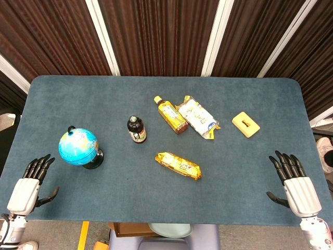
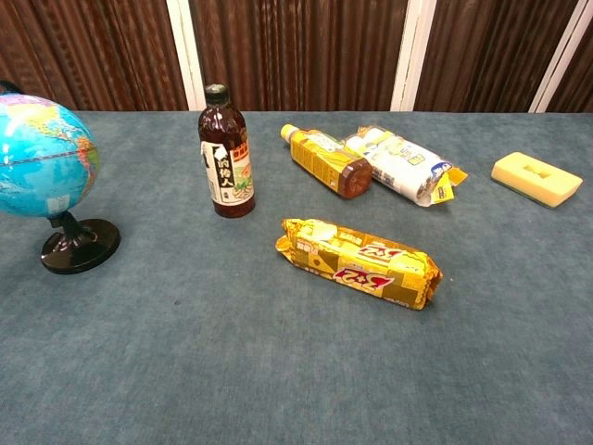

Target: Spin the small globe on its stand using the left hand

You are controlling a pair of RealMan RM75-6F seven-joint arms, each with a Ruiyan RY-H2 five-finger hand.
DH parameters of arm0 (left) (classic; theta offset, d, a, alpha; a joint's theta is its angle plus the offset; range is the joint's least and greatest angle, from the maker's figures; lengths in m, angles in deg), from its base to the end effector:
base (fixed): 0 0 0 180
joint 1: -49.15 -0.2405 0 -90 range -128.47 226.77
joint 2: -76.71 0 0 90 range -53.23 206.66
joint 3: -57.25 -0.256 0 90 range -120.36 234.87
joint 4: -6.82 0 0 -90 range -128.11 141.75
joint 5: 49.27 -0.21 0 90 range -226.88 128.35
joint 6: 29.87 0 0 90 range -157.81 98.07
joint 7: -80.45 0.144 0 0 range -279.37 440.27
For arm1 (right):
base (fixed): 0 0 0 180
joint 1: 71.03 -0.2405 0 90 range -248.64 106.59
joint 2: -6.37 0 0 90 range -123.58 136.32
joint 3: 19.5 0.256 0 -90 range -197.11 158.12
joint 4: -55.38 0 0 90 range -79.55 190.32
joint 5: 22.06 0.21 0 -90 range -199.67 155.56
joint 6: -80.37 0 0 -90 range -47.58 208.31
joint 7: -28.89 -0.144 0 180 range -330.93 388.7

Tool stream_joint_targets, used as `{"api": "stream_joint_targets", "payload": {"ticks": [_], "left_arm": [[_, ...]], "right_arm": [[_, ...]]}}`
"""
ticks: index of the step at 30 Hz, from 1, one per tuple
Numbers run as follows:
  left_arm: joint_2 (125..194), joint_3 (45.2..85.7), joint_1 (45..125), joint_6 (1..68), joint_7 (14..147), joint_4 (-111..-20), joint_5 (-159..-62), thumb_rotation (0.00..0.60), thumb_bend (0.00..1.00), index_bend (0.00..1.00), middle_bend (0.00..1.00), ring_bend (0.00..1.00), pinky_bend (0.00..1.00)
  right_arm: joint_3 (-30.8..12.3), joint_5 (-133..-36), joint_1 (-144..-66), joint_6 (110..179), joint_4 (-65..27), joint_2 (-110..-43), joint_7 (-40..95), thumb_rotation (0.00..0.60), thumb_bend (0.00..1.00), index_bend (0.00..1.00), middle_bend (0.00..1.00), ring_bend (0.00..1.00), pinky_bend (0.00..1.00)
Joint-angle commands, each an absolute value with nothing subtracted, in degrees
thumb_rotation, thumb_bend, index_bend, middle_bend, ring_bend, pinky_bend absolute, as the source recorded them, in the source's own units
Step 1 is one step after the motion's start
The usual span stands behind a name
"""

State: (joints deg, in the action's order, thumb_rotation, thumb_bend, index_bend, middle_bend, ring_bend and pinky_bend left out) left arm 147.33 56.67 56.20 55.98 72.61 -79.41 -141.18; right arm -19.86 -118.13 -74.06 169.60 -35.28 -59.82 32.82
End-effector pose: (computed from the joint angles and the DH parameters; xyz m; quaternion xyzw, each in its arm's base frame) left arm -0.3044 0.1800 0.1195 -0.6131 -0.4108 -0.4410 0.5108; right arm -0.2960 -0.1577 0.1422 0.6460 -0.3354 0.3993 0.5575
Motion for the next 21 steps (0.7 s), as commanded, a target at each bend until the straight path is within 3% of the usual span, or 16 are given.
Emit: {"api": "stream_joint_targets", "payload": {"ticks": [1,6,11,21], "left_arm": [[147.82,56.75,56.17,56.51,72.60,-79.15,-141.59,0.600,0.37,0.00,0.00,0.00,0.00],[151.07,57.60,55.93,59.28,67.11,-78.62,-142.56,0.600,0.37,0.00,0.00,0.00,0.00],[155.14,61.49,56.82,59.43,63.62,-79.95,-138.47,0.600,0.37,0.00,0.00,0.00,0.00],[160.17,66.41,61.22,59.77,70.84,-83.47,-139.11,0.600,0.35,0.00,0.00,0.00,0.00]], "right_arm": [[-19.96,-118.22,-74.06,169.56,-35.43,-59.73,32.70,0.600,0.06,0.00,0.00,0.00,0.00],[-20.31,-119.08,-73.85,170.23,-35.78,-59.17,31.74,0.600,0.06,0.00,0.00,0.00,0.00],[-20.54,-119.49,-73.85,170.40,-35.82,-58.48,30.25,0.600,0.06,0.00,0.00,0.00,0.00],[-21.13,-120.43,-74.22,169.97,-35.97,-57.27,27.90,0.600,0.07,0.00,0.00,0.00,0.00]]}}
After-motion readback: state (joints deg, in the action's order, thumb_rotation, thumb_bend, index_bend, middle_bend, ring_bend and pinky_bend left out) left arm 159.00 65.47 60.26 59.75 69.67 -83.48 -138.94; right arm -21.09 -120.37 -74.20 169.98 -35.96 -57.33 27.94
